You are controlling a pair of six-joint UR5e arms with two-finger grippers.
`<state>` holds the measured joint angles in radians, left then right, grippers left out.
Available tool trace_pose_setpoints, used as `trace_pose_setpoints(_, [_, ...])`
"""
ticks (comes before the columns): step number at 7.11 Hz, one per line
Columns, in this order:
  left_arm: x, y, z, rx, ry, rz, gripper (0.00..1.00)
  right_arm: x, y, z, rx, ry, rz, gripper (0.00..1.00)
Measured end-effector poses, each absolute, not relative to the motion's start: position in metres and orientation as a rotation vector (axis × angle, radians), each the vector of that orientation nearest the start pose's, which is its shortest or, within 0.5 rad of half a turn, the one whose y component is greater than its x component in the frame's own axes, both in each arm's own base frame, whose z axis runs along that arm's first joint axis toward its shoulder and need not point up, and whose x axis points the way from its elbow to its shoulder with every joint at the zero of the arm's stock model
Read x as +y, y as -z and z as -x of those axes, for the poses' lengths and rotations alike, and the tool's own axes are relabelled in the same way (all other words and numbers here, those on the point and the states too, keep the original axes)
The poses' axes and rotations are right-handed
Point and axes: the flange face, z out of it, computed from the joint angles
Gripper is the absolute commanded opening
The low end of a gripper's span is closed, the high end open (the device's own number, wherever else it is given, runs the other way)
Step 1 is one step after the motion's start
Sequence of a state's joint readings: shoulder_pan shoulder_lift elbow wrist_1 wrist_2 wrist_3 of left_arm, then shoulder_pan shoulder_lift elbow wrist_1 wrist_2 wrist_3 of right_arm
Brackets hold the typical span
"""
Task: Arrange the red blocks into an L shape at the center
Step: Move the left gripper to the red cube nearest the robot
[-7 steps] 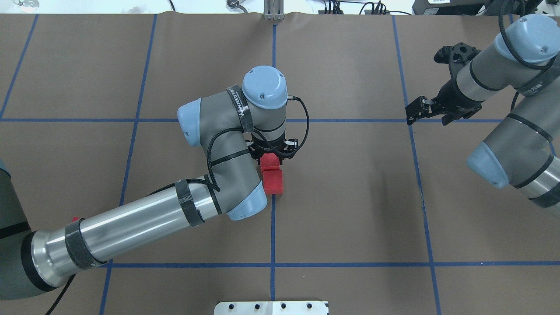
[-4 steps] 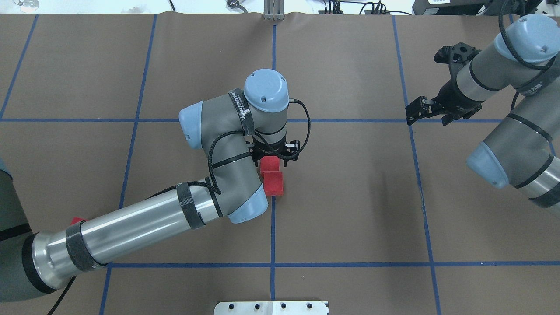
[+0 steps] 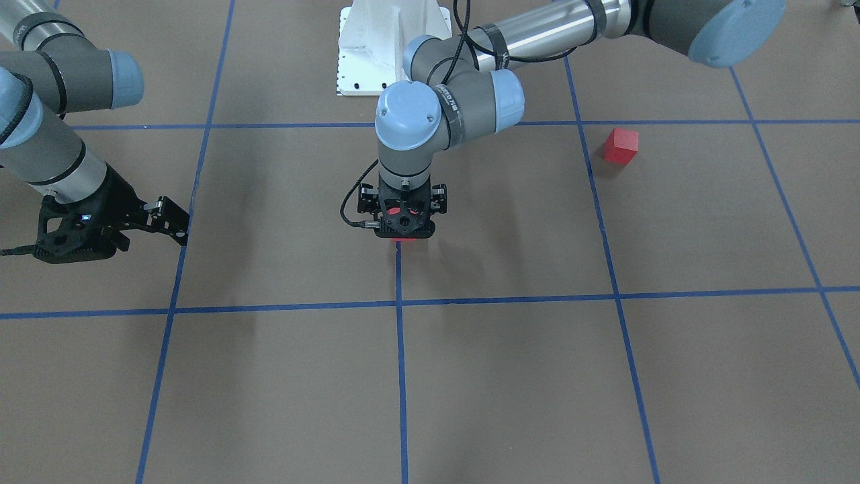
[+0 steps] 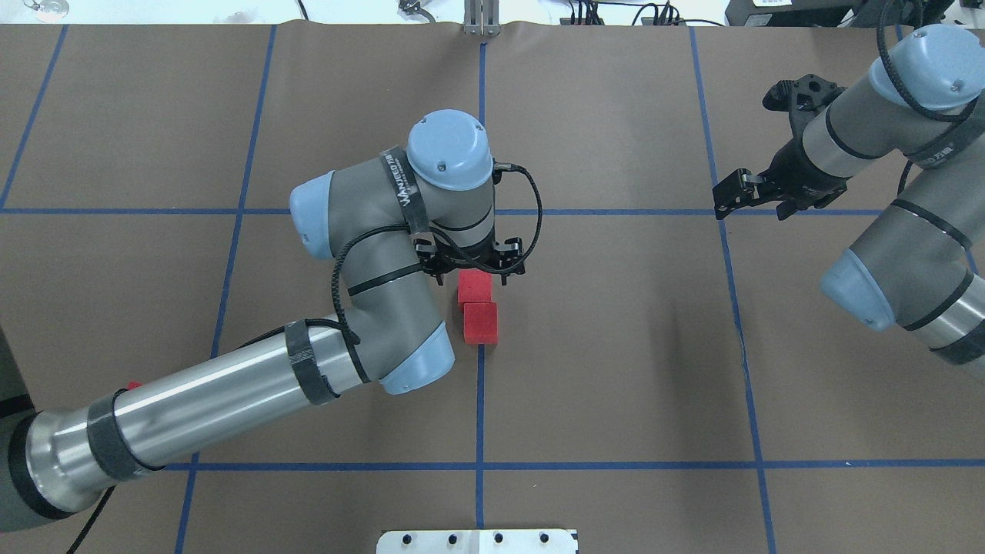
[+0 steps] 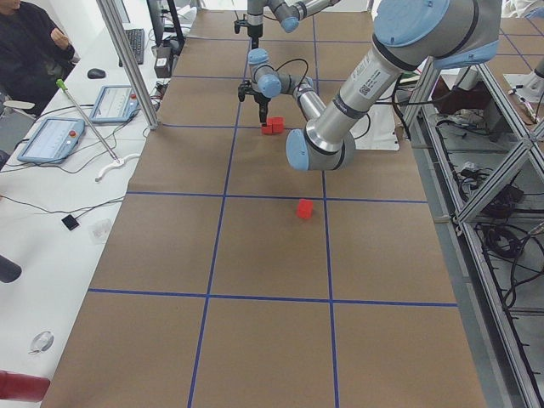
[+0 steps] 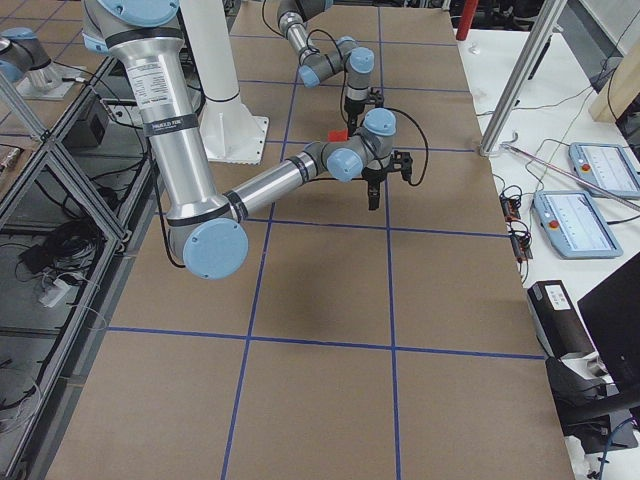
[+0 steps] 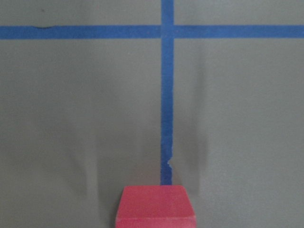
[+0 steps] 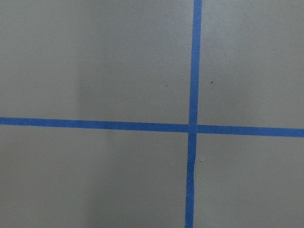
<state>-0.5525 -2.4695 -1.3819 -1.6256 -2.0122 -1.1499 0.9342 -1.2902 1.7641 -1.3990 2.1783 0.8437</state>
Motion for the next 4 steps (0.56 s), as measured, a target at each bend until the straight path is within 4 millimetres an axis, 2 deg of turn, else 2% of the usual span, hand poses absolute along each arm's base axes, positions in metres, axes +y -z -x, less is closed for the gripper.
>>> trace_pose_setpoints(2, [-0.458, -0.218, -0.541, 0.874, -0.095, -0.026, 1.00, -0.525, -0.397, 0.292, -0.853, 0.001, -0.067, 0.99])
trace_pose_setpoints(4, [-0.430, -0.296, -0.459, 0.844, -0.165, -0.066, 1.00, -0.525, -0.395, 0.291, -0.856, 0.000, -0.070, 0.99])
